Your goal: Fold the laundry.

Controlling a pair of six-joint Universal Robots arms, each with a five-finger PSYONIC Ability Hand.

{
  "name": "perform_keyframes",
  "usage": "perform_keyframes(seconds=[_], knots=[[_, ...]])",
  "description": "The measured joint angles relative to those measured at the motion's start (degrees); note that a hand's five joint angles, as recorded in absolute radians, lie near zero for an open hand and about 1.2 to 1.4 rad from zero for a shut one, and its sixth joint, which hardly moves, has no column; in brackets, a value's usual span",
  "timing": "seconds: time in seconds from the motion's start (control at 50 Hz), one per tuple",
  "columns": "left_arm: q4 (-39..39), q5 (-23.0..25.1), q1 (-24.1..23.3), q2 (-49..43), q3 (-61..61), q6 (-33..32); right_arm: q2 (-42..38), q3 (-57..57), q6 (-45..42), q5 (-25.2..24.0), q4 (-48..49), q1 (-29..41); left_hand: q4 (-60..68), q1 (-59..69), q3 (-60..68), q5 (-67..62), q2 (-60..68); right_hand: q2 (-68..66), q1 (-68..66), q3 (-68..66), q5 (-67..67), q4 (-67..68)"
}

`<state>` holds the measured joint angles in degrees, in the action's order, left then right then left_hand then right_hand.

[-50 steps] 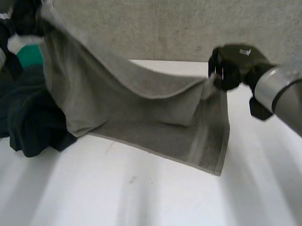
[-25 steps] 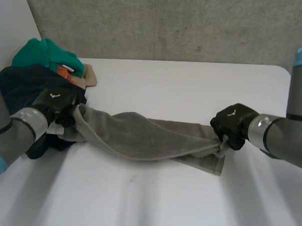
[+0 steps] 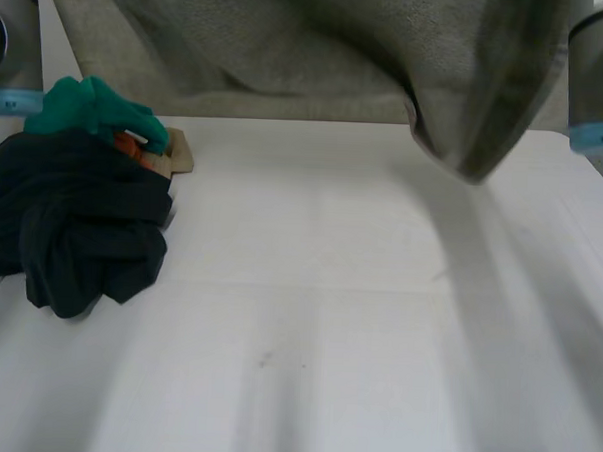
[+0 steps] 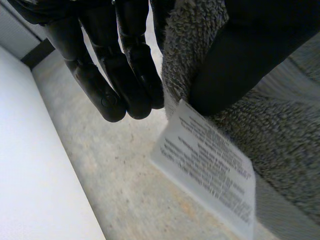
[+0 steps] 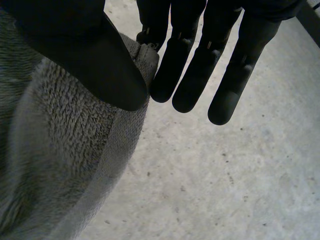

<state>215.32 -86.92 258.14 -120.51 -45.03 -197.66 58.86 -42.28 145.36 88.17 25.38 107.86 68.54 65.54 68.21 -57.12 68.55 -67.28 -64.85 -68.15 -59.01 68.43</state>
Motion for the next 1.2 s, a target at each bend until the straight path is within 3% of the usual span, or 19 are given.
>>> perform_keyframes(seconds=[0.1, 0.24, 0.48, 0.6, 0.8, 0.92, 0.98, 1.06, 1.2], knots=[[0.6, 0.5, 0.4, 2.4, -9.5, 3.0, 3.7, -10.7, 1.7, -1.5, 2.8, -0.4, 0.0, 0.0, 0.0, 0.0, 0.0, 0.0, 0.0, 0.0, 0.0, 0.0], [0.6, 4.9, 0.3, 3.9, -26.8, 3.8, 6.1, -24.7, 1.8, -3.9, -1.0, -1.0, 0.0, 0.0, 0.0, 0.0, 0.0, 0.0, 0.0, 0.0, 0.0, 0.0], [0.6, 8.5, 1.7, 2.7, -49.3, 3.3, 1.9, -43.2, 1.0, -10.4, -8.6, -5.4, 0.0, 0.0, 0.0, 0.0, 0.0, 0.0, 0.0, 0.0, 0.0, 0.0], [0.5, 10.8, 2.3, 5.0, -55.1, 3.2, 1.7, -46.0, 0.9, -11.4, -11.8, -6.6, 0.0, 0.0, 0.0, 0.0, 0.0, 0.0, 0.0, 0.0, 0.0, 0.0], [0.2, 13.4, 3.1, 11.7, -59.0, 3.1, 4.6, -43.2, 5.7, -9.0, -21.5, -6.4, 0.0, 0.0, 0.0, 0.0, 0.0, 0.0, 0.0, 0.0, 0.0, 0.0], [-2.2, 14.0, 4.1, 12.8, -59.4, 2.0, 4.9, -42.5, 2.9, -8.6, -25.9, -7.6, 0.0, 0.0, 0.0, 0.0, 0.0, 0.0, 0.0, 0.0, 0.0, 0.0], [-6.6, 14.4, 4.8, 13.1, -59.7, 0.4, 5.8, -43.0, -1.8, -8.8, -29.9, -9.4, 0.0, 0.0, 0.0, 0.0, 0.0, 0.0, 0.0, 0.0, 0.0, 0.0], [-17.9, 15.6, 5.3, 14.5, -60.3, -4.5, 8.5, -44.4, -12.3, -9.0, -41.3, -13.6, 0.0, 0.0, 0.0, 0.0, 0.0, 0.0, 0.0, 0.0, 0.0, 0.0], [-41.8, 17.7, 5.4, 18.9, -61.9, -16.4, 14.3, -47.0, -27.1, -8.9, -65.4, -22.6, 0.0, 0.0, 0.0, 0.0, 0.0, 0.0, 0.0, 0.0, 0.0, 0.0]])
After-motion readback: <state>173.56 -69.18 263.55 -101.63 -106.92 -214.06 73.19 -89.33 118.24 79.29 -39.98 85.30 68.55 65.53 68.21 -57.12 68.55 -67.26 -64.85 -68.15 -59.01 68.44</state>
